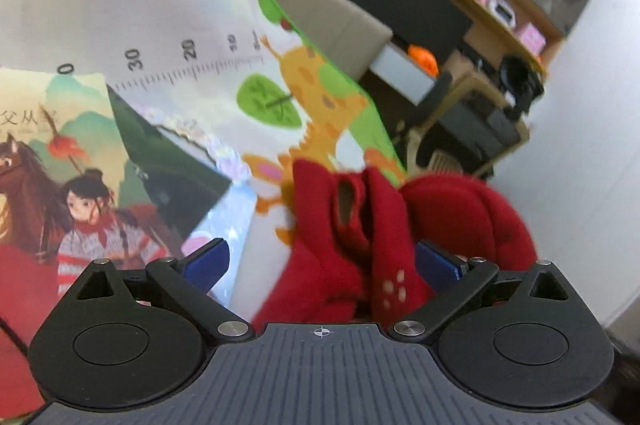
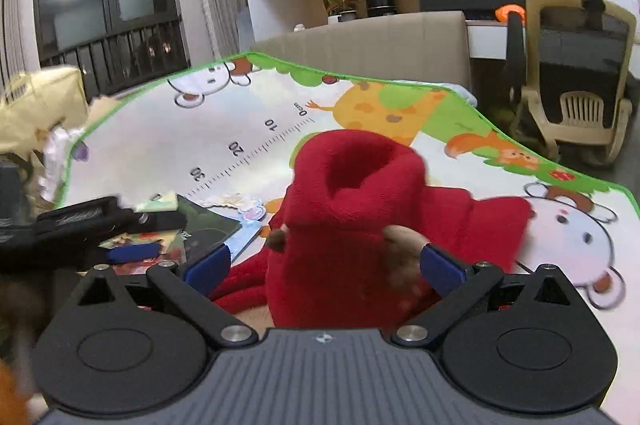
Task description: Fold clothes
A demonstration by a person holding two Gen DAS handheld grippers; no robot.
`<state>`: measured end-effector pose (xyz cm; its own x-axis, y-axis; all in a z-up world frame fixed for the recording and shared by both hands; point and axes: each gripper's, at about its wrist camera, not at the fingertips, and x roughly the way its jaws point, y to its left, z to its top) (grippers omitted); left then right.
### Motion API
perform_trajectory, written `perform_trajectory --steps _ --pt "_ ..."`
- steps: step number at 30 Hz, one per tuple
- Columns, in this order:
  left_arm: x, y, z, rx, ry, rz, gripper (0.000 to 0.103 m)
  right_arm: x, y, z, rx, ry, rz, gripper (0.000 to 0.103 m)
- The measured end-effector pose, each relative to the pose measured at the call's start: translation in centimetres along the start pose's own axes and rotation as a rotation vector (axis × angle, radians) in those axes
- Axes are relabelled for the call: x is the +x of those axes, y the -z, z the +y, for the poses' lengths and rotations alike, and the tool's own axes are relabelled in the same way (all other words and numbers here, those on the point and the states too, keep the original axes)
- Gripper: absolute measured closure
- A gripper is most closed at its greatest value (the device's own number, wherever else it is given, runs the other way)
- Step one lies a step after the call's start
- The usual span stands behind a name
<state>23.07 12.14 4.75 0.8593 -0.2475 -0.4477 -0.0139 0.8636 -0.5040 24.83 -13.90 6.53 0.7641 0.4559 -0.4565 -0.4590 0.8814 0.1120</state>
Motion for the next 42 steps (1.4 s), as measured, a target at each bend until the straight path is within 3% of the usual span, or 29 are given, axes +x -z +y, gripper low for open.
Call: perform_trajectory --steps 2,4,5,7,10,15,22,25,29,33,36,39,42 --pt "-0.7 0.4 0.0 0.045 -0.029 0.000 0.001 3.4 -0.3 0.6 -0.033 0.044 0.057 0.003" --pt "-1.5 0.4 0.4 0.077 -0.065 -0.003 0.001 6.3 -0.8 -0.1 0.006 0.042 0.136 0.021" --pt "-1.7 0.4 0.7 0.081 -0.074 -0.003 0.001 6.9 -1.6 -0.5 0.037 0.022 0.149 0.026" --pt "-2.1 0.3 1.4 0.081 -0.088 -0.004 0.001 7.3 -3.5 -1.3 0.106 -0.031 0.148 0.047" --pt "-2.5 0.1 2.4 0.076 -0.105 -0.006 0.001 7.9 -6.4 -2.6 0.208 -0.112 0.146 0.058" --pt "-2.5 0.3 2.7 0.077 -0.107 0.006 0.001 5.1 -9.7 -6.9 0.371 -0.135 0.033 0.063" --pt "-1.9 1.1 1.3 0.131 -0.101 0.041 0.001 2.9 -8.0 -16.8 0.670 -0.093 -0.046 0.069" --pt "-1.8 1.8 0.6 0.185 -0.095 0.068 0.001 3.2 -6.6 -19.4 0.646 0.028 -0.050 0.070" --pt "-1.9 2.9 0.1 0.264 -0.088 0.114 0.001 4.4 -4.5 -21.9 0.514 0.234 -0.016 0.070" --pt "-2.8 4.0 0.2 0.325 -0.075 0.170 0.001 6.0 -2.1 -22.7 0.324 0.414 0.117 0.053" --pt "-4.5 4.8 0.2 0.393 -0.052 0.195 0.001 3.0 -1.6 -20.8 0.147 0.512 0.077 0.046" --pt "-6.5 5.7 0.1 0.475 0.001 0.224 0.000 -3.2 -1.4 -18.1 0.047 0.468 0.002 0.032" --pt "-7.7 7.2 -0.3 0.560 0.022 0.246 0.000 -9.0 0.9 -13.1 -0.067 0.267 0.027 0.016"
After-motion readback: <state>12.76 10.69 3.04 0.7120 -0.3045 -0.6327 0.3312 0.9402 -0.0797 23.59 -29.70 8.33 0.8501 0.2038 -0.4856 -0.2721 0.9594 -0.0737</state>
